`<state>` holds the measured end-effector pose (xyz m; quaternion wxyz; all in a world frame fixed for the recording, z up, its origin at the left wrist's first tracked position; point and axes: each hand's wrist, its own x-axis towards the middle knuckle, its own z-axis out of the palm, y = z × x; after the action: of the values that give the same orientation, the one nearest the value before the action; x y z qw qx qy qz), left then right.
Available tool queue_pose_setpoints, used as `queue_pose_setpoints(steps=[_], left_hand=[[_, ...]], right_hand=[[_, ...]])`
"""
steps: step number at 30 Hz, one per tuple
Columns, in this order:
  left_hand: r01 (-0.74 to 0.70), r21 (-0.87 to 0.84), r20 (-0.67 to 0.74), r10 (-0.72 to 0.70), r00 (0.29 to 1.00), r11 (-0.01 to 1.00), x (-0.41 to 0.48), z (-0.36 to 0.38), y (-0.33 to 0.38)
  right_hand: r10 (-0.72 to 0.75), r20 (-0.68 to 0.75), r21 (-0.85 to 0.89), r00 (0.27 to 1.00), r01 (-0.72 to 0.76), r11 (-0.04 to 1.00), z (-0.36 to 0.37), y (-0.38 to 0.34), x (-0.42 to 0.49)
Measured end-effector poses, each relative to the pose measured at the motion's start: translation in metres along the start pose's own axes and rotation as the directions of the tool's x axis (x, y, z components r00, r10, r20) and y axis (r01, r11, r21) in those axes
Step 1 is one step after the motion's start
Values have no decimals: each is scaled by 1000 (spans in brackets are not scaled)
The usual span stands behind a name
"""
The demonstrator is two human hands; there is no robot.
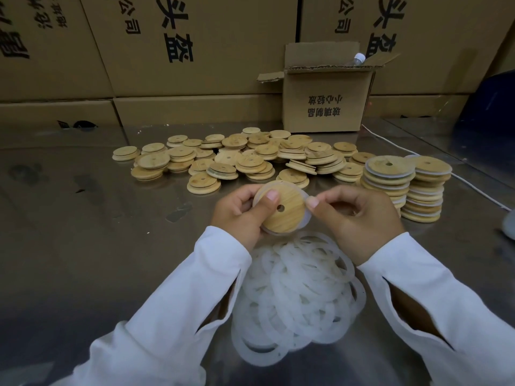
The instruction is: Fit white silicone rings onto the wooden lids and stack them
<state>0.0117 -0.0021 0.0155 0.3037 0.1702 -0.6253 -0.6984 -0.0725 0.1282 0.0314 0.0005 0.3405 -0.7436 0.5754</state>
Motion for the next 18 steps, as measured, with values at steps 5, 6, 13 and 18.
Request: queue_pose_setpoints(steps=[5, 6, 13, 18], left_hand=[[-19, -25, -62, 18, 998, 1000, -3, 7, -5], [-31, -37, -79, 28, 996, 999, -4, 8, -5], [22, -202, -80, -39, 996, 979, -3, 13, -7], [75, -91, -11, -76, 997, 993, -2, 9, -7]], right_hand=[[-106, -84, -119, 991, 96, 988, 8, 1, -5], [-121, -99, -130, 988, 108, 986, 10, 1, -6], [-100, -131, -87, 986, 89, 992, 13, 0, -8], [-10, -67, -45, 998, 7, 999, 7, 0, -4]])
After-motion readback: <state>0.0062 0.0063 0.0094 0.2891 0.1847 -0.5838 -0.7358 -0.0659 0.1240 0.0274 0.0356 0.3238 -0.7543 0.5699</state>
